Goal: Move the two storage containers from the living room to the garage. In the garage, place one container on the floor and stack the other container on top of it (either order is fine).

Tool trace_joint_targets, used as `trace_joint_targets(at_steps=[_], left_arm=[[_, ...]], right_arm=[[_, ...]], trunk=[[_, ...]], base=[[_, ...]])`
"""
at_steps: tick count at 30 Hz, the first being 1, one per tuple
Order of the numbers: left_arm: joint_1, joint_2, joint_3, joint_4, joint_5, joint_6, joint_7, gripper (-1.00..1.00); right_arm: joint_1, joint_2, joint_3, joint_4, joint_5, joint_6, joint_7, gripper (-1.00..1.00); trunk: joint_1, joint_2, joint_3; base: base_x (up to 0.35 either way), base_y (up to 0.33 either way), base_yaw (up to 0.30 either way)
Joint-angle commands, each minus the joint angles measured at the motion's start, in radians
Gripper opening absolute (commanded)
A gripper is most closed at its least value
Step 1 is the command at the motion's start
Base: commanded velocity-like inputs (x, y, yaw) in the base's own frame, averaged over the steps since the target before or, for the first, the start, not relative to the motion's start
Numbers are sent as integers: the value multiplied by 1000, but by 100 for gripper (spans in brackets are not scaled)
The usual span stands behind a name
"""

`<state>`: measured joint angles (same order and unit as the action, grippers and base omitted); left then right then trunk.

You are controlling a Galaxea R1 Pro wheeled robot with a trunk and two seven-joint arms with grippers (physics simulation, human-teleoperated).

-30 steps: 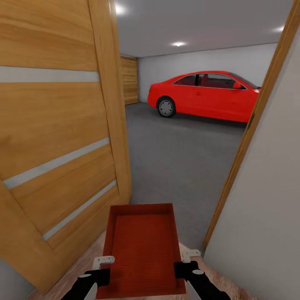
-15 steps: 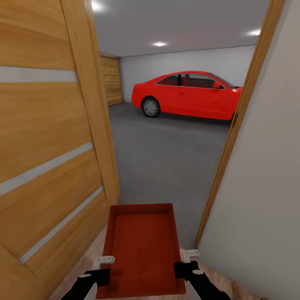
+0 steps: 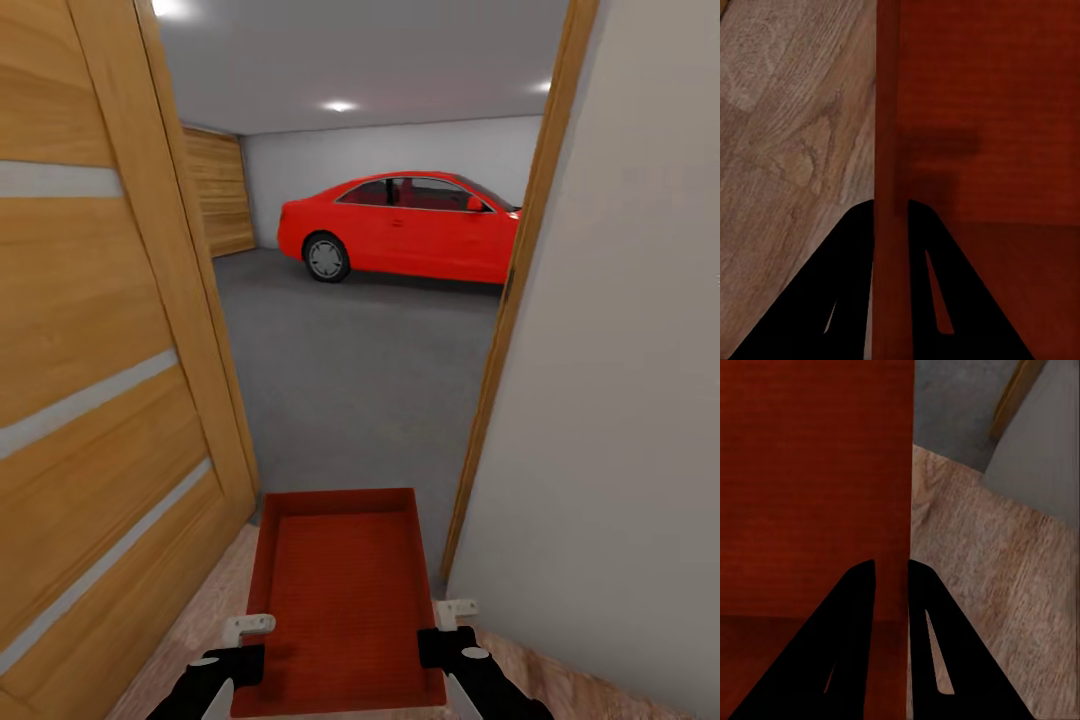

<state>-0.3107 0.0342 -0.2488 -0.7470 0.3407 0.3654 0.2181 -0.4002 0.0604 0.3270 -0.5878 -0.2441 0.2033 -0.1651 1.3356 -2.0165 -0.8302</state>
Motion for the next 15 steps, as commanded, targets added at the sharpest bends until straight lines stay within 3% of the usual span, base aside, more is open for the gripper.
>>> trace_joint_targets(at_steps=[1, 15], left_arm=[[-1, 1, -9, -35, 25, 0, 10, -100], [-1, 1, -9, -35, 25, 0, 9, -100]], right_arm=[[0, -1, 9, 0, -20, 4, -5, -100], [0, -1, 9, 0, -20, 4, -5, -100]], trunk=[[0, 0, -1], [0, 0, -1]], base=[[0, 111, -127], [11, 282, -14]])
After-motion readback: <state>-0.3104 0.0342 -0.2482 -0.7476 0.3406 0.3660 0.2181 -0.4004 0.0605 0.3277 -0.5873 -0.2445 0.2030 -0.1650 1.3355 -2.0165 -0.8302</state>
